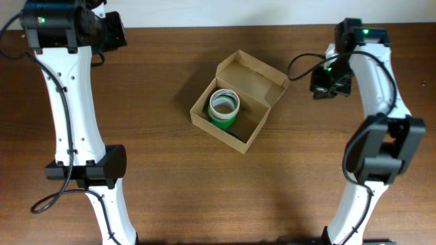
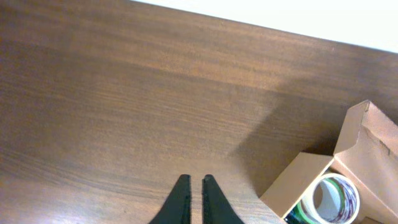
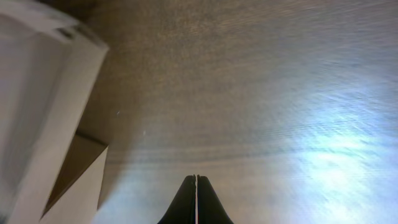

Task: Pack container
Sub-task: 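Withdraw the right gripper and bring the left gripper beside the box, then grip the box lid edges with both grippers from either side, then swing the lid forward with both grippers to close the box, then press down on the closed lid with both grippers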

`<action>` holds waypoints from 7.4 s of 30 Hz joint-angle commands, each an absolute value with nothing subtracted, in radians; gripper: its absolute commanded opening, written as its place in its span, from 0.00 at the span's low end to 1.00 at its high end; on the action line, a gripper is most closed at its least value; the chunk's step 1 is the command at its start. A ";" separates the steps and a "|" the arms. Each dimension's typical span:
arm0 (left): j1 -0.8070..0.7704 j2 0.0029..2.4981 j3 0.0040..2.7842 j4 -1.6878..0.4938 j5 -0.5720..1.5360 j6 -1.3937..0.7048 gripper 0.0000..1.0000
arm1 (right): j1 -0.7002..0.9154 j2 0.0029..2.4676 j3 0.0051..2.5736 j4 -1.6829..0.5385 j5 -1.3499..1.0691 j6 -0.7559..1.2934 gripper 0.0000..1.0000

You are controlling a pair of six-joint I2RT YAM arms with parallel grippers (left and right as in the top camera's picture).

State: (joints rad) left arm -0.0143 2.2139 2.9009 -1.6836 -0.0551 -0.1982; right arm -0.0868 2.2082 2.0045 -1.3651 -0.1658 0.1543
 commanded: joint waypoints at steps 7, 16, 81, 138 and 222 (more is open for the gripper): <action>-0.008 2.187 2.752 -1.681 -0.043 -0.192 0.02 | 0.003 2.298 2.001 -1.227 -0.260 0.162 0.04; -0.008 2.187 2.697 -1.678 -0.045 -0.192 0.02 | 0.083 2.298 2.001 -1.083 -0.381 0.155 0.04; 0.032 2.588 1.958 -0.529 1.209 -0.775 0.01 | -0.026 2.510 2.002 -0.820 -1.039 0.292 0.04; -0.081 2.419 2.163 -0.587 1.075 -0.702 0.01 | 0.041 2.479 2.285 -0.774 -1.341 0.479 0.04; -0.384 1.956 1.681 -1.180 0.109 -0.268 0.02 | 0.346 1.989 1.630 -1.188 -0.181 0.078 0.04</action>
